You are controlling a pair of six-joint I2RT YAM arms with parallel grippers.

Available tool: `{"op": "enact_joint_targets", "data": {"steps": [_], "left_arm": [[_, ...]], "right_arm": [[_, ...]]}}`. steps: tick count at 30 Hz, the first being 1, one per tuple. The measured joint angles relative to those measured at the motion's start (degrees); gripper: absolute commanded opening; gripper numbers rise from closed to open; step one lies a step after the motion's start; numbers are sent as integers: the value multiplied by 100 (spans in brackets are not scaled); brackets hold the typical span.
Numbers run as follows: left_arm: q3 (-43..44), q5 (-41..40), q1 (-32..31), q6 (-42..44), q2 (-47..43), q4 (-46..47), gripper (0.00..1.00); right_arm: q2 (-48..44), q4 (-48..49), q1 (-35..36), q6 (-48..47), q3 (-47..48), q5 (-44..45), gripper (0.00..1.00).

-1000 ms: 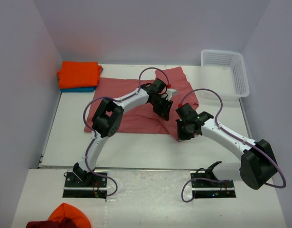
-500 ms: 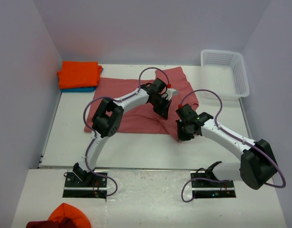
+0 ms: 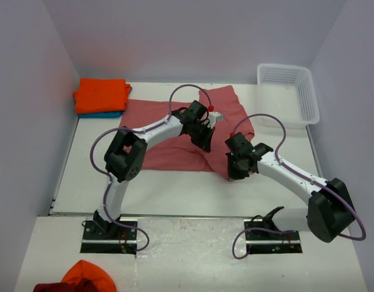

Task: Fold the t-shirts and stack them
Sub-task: Fold the flattened tshirt in 1/3 of the way

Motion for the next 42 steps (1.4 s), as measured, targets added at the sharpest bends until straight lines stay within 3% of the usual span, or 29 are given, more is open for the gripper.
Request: {"op": "enact_joint_targets", "data": {"steps": [7, 11, 26, 42], "left_arm": [[-861, -254, 48, -105, -1185, 439, 0], [-1012, -302, 76, -153, -1416, 616, 0], [-1392, -310, 166, -308, -1432, 1198, 0], [-1462, -170, 507, -590, -839, 2293, 0]], "right_arm": [[203, -136, 0, 50, 319, 219, 0], [385, -225, 0, 76, 610, 439, 0], [1512, -422, -424, -197, 2369, 1019, 0], [2601, -393, -1239, -938, 3661, 1012, 0]]}}
